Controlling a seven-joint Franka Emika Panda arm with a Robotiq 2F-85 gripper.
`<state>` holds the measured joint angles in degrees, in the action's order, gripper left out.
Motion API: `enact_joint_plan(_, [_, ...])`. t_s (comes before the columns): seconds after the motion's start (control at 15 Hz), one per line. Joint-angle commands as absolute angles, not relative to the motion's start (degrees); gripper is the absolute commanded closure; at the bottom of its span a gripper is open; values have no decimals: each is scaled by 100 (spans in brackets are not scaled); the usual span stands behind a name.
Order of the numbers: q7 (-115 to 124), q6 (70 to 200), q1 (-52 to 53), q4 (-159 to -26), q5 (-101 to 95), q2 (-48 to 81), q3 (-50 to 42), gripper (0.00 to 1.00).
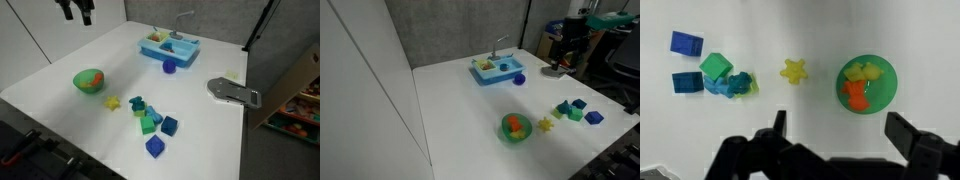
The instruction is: Put the dark blue toy on the yellow block, remove the orange toy from the bowl and put it on the table
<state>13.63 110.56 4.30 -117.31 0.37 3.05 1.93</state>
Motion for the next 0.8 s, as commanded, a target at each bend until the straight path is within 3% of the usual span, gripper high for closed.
enact_joint_plan(0.0, [1335, 11522, 452, -11688, -49, 568, 282, 0])
enact_joint_plan(0.73, [1135, 12761, 699, -11484, -143, 1995, 373, 0])
